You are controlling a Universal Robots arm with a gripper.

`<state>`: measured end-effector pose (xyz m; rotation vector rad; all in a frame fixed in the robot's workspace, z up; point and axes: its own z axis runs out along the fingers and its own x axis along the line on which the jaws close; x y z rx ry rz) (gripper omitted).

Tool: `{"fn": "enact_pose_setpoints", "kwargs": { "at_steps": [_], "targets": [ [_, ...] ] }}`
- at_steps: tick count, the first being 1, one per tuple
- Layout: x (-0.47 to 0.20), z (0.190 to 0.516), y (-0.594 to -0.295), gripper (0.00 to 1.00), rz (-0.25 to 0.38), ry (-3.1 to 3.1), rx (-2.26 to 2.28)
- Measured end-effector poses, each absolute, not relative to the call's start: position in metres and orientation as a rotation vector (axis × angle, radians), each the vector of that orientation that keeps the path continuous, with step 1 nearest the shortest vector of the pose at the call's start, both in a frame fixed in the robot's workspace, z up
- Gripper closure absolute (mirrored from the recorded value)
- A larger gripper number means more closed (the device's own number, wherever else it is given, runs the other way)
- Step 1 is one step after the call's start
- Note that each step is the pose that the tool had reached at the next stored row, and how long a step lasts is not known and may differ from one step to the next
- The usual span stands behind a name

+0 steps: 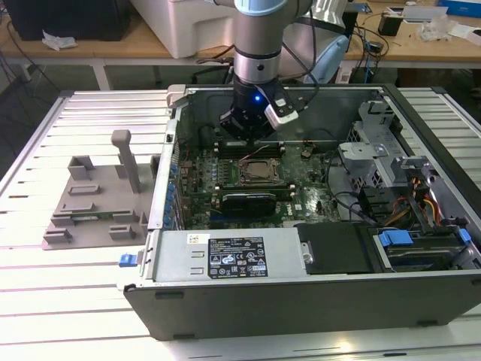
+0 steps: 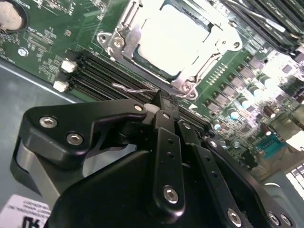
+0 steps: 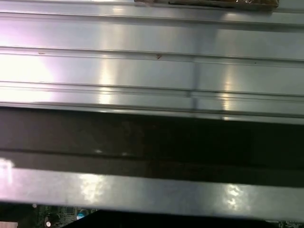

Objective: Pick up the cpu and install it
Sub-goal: 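Install the first cpu locking lever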

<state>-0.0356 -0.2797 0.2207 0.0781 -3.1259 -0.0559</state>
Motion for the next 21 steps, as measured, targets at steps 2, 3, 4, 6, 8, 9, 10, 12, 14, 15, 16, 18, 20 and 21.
{"fn": "enact_pose_setpoints", "kwargs": {
  "at_steps": [2, 3, 4, 6, 8, 9, 10, 12, 14, 15, 16, 18, 20, 21],
  "targets": [
    [-0.033, 0.22, -0.28, 0.89, -0.056, -3.125, 0.078],
    [-0.031, 0.219, -0.28, 0.89, -0.056, -3.124, 0.078],
    [-0.029, 0.218, -0.28, 0.89, -0.056, -3.123, 0.078],
    [-0.024, 0.216, -0.28, 0.89, -0.056, -3.119, 0.077],
    [-0.019, 0.214, -0.28, 0.89, -0.056, -3.116, 0.078],
    [-0.017, 0.213, -0.28, 0.89, -0.056, -3.114, 0.077],
    [-0.014, 0.212, -0.28, 0.89, -0.056, -3.112, 0.077],
    [-0.011, 0.21, -0.28, 0.89, -0.056, -3.11, 0.077],
    [-0.009, 0.208, -0.28, 0.89, -0.056, -3.108, 0.077],
    [-0.008, 0.207, -0.28, 0.89, -0.056, -3.108, 0.077],
    [-0.007, 0.206, -0.281, 0.89, -0.056, -3.107, 0.077],
    [-0.007, 0.206, -0.283, 0.89, -0.057, -3.108, 0.077],
    [-0.007, 0.205, -0.284, 0.89, -0.057, -3.107, 0.077],
    [-0.007, 0.204, -0.285, 0.89, -0.056, -3.107, 0.077]
  ]
}}
